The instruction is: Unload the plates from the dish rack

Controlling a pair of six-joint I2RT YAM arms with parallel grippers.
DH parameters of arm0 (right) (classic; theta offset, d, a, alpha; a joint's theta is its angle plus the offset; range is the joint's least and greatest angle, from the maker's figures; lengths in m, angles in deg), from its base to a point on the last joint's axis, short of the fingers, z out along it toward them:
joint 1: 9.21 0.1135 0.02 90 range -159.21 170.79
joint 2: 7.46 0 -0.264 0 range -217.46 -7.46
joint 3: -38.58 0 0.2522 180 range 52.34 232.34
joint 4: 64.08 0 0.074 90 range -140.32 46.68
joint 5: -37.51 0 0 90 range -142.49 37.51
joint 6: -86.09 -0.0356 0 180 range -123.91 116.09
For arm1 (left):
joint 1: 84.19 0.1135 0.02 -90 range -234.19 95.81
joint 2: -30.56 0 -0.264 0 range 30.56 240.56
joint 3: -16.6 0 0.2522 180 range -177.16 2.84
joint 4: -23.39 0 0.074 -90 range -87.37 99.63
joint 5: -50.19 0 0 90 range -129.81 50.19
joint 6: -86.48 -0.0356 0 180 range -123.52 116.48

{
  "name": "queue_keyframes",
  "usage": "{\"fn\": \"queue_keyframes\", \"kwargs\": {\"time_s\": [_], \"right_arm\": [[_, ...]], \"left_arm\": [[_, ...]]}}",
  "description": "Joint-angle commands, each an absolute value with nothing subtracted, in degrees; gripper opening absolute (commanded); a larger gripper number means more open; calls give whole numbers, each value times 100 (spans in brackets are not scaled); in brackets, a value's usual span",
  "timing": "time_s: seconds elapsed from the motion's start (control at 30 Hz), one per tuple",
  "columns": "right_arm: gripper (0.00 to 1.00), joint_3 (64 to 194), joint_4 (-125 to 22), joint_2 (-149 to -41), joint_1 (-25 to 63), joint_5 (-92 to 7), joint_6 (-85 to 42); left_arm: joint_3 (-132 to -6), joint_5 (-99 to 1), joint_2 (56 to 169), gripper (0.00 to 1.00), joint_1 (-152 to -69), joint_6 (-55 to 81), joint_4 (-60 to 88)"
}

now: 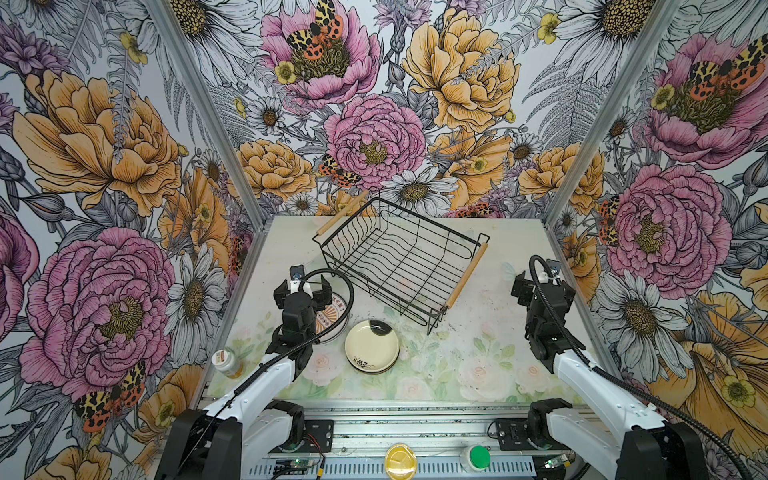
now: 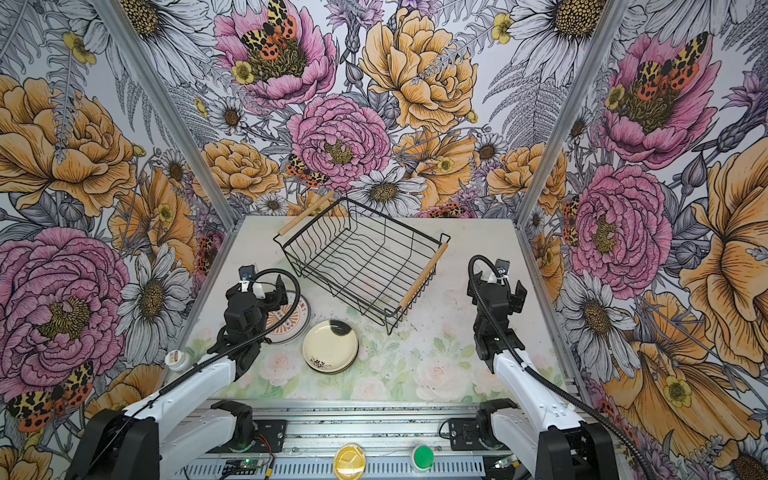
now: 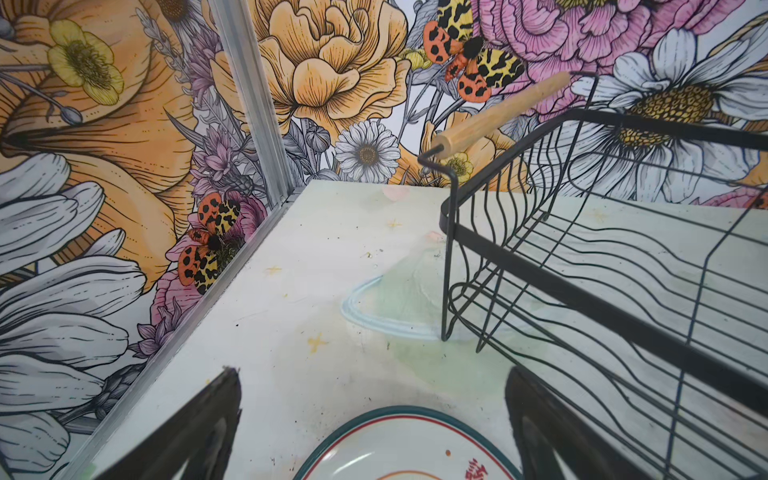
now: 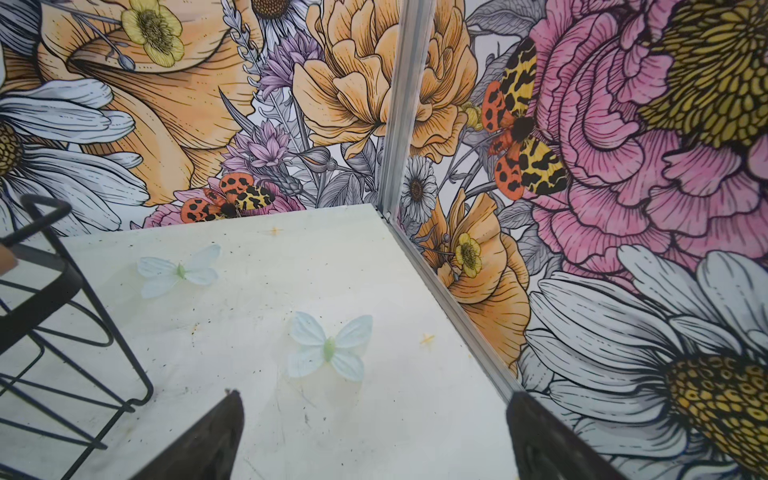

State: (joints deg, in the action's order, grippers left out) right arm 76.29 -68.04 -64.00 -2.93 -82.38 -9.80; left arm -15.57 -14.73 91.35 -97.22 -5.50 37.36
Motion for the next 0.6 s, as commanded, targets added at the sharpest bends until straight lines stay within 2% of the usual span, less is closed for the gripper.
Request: {"fn": "queue_keyframes", "kwargs": {"time_s": [0.0,0.13,0.57], "right_arm": [[100,7352,-7980,-6532,-333,-7972,-950],[99,7166,-8411,-6864,-333,-7745,-826],[99,6650,-10465,-8289,-368,-7520,-632]], "left_arm": [[-1298,-1851,9460,99,-9519,-794,5134],[-1272,-2090,10026,99,-9393,-951,5495],[-917,-2507,10808,99,-9144,-977,7106]]}}
